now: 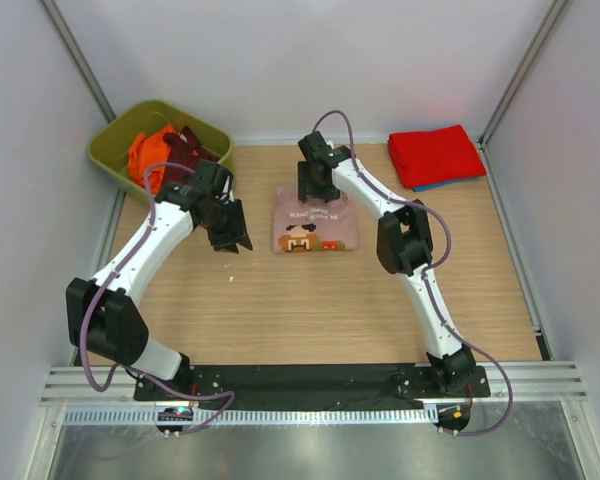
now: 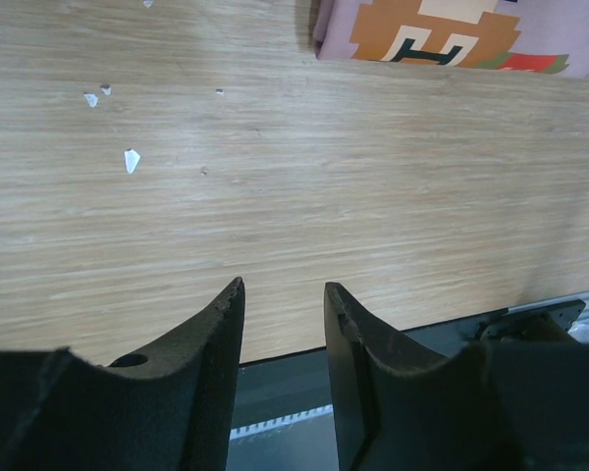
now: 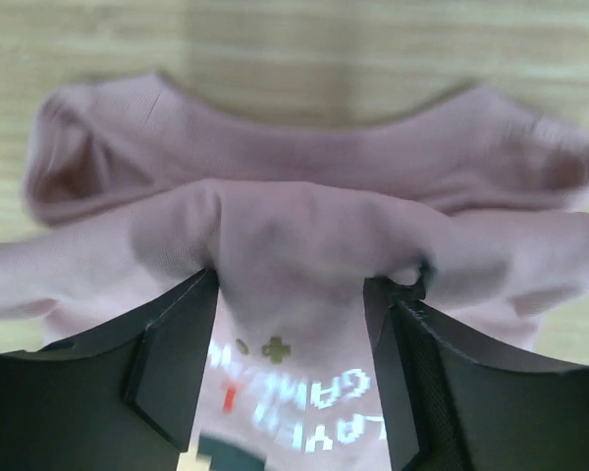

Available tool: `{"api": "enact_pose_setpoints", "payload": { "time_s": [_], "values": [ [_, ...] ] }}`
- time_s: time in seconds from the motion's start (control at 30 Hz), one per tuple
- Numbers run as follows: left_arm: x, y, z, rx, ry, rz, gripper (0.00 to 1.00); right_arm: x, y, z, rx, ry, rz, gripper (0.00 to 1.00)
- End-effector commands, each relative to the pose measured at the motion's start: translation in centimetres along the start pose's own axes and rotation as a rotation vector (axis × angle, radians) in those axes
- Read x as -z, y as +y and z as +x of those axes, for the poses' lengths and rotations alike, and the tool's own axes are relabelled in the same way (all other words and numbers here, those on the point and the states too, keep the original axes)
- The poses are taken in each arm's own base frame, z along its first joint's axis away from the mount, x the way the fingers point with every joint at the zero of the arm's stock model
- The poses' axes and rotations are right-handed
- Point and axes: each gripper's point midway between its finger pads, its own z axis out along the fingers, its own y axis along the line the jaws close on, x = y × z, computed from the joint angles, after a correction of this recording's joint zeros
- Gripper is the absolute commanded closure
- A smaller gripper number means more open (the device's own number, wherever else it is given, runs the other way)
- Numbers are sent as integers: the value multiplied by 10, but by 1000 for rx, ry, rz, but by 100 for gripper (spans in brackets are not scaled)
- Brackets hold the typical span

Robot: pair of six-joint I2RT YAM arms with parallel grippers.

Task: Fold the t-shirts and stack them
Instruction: Fold the tshirt

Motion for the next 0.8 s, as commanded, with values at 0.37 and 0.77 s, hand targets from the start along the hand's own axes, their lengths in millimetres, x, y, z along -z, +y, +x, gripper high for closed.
{"api": "enact_pose_setpoints", "payload": {
  "time_s": [0.37,0.77],
  "values": [
    [-34,-93,-84,-48,-132,329,66,65,-24,-86,-137,-183,-169,27],
    [-124,-139,-175,38,-284,455,99,28,-18,-65,-318,-102,-520,99]
  ]
}}
